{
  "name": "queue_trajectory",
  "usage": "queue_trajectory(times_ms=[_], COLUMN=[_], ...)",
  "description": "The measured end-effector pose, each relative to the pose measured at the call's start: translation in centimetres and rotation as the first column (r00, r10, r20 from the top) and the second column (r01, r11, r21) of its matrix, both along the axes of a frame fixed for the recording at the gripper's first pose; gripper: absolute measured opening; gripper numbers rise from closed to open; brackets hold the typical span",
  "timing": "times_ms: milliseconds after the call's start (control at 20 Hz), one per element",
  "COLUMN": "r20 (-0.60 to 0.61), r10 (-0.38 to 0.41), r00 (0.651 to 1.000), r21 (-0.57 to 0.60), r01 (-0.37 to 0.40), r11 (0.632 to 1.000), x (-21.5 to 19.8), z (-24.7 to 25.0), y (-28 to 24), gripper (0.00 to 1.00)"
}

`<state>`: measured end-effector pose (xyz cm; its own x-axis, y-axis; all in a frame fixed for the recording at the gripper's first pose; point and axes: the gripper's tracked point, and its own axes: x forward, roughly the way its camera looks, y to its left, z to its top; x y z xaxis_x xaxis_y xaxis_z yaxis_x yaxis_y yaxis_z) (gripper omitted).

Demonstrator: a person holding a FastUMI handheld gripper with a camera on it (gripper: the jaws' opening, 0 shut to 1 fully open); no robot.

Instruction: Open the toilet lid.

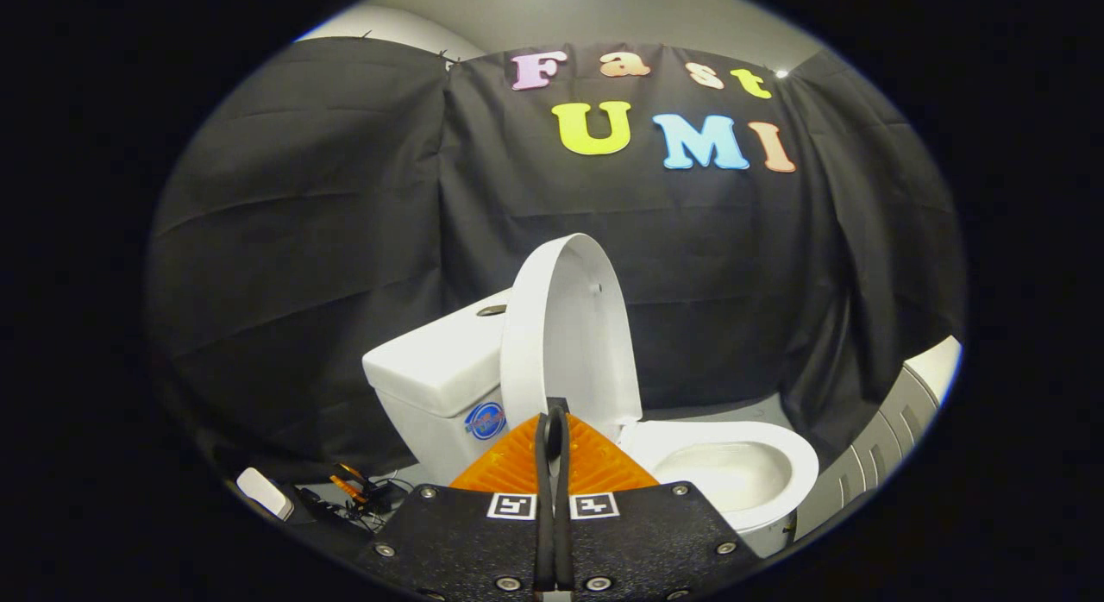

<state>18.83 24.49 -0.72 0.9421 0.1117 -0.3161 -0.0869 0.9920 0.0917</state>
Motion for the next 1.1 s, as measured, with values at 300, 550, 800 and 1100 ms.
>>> queue_trajectory(times_ms=[300, 550, 800, 1100], r20=[-0.017, -0.008, 0.110, 0.252], r10=[0.046, 0.086, 0.085, 0.042], r00=[0.999, 0.996, 0.990, 0.967], r21=[0.011, 0.056, 0.083, 0.041], r01=[-0.045, -0.085, -0.094, -0.055], r11=[0.999, 0.995, 0.992, 0.998], x=[0.9, 0.5, -1.7, -5.0], z=[-0.4, -0.6, 2.1, 7.4], y=[1.5, 2.0, 0.6, -6.3], gripper=[0.00, 0.12, 0.93, 0.96])
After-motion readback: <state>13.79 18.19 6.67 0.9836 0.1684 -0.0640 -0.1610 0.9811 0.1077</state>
